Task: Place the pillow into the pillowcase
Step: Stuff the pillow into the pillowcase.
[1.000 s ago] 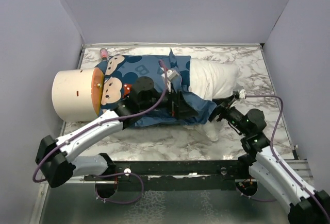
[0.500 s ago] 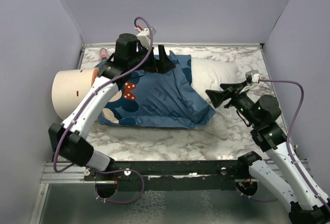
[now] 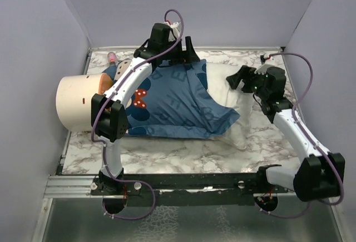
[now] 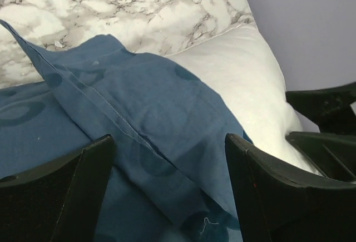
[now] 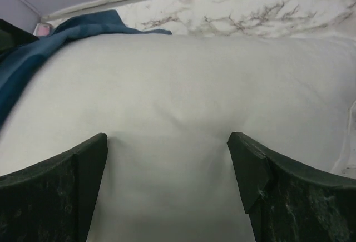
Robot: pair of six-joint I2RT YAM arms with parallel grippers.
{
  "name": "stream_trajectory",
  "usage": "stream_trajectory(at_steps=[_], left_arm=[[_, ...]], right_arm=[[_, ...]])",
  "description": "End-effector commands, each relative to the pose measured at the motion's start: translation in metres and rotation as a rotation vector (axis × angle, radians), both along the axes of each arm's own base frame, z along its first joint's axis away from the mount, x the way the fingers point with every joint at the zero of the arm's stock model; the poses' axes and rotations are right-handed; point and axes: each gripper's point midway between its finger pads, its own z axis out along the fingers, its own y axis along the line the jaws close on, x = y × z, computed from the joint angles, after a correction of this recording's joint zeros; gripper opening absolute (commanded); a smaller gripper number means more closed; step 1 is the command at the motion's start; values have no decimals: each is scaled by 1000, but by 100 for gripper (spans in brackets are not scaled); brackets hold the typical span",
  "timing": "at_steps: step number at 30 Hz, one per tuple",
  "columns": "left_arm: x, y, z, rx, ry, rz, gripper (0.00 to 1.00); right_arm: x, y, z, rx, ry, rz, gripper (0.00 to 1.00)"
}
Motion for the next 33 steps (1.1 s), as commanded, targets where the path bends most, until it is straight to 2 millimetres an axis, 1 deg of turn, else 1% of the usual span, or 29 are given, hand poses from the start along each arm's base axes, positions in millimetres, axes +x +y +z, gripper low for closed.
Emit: stream_trajectory(at_steps=[1, 2, 4, 5, 7, 8, 10, 11, 12, 13, 15, 16, 17, 18, 20, 21, 22, 23, 24, 25, 26, 27, 28, 29, 31, 32, 33], left_arm=[[-12, -13, -14, 0, 64, -36, 77], [-14, -20, -13, -27, 72, -60, 68], [-16, -34, -4, -102, 90, -104, 39], [-16, -41, 5, -138, 89, -121, 29], [-15, -56, 22, -191, 77, -158, 9], [-16, -65, 35, -219, 64, -181, 0], [-20, -84, 54, -282, 33, -218, 0], [-25, -93, 69, -330, 16, -237, 0], [-31, -103, 83, -360, -7, -264, 0], [-37, -113, 99, -384, -37, -287, 0], [-57, -137, 133, -449, -94, -341, 0], [-73, -155, 148, -487, -115, -381, 0], [-85, -163, 170, -531, -149, -407, 0], [-101, -175, 189, -577, -169, -442, 0], [-137, -198, 220, -674, -195, -520, 0], [-148, -202, 234, -719, -213, -540, 0], [-156, -209, 238, -752, -211, -556, 0], [-162, -209, 247, -783, -216, -566, 0], [-166, -210, 252, -803, -222, -568, 0], [-166, -209, 255, -812, -233, -564, 0], [-162, -210, 251, -804, -233, -551, 0], [-159, -211, 246, -792, -234, -540, 0], [-153, -213, 237, -773, -226, -538, 0], [-149, -214, 229, -756, -214, -541, 0], [-138, -215, 201, -696, -164, -561, 0], [-131, -217, 183, -666, -131, -563, 0], [-131, -218, 164, -632, -90, -598, 0]], right_arm=[[11, 28, -26, 77, 50, 184, 89], [10, 36, -34, 99, 69, 229, 88], [7, 51, -47, 159, 93, 314, 80], [4, 59, -52, 188, 105, 355, 76], [0, 70, -58, 229, 109, 411, 64], [-1, 74, -58, 245, 105, 434, 55], [-2, 82, -53, 270, 82, 475, 32], [0, 86, -48, 280, 64, 489, 19], [2, 89, -41, 288, 42, 503, 9], [4, 93, -30, 293, 10, 513, 2], [11, 100, -5, 300, -61, 522, 1], [14, 104, 12, 302, -105, 525, 1], [18, 107, 31, 306, -155, 525, 1], [21, 109, 50, 311, -202, 521, 1], [24, 109, 87, 334, -297, 504, 1], [22, 108, 104, 349, -344, 497, 1], [20, 106, 118, 363, -388, 487, 1], [14, 106, 129, 371, -425, 487, 1], [8, 108, 137, 375, -456, 486, 1], [1, 113, 138, 373, -473, 493, 1], [-5, 120, 134, 365, -480, 503, 1], [-13, 129, 126, 355, -478, 522, 1], [-25, 141, 97, 343, -438, 546, 1], [-33, 145, 73, 338, -401, 551, 1], [-46, 141, 21, 339, -321, 531, 1], [-54, 136, -5, 338, -280, 520, 1], [-63, 132, -27, 330, -246, 512, 1]])
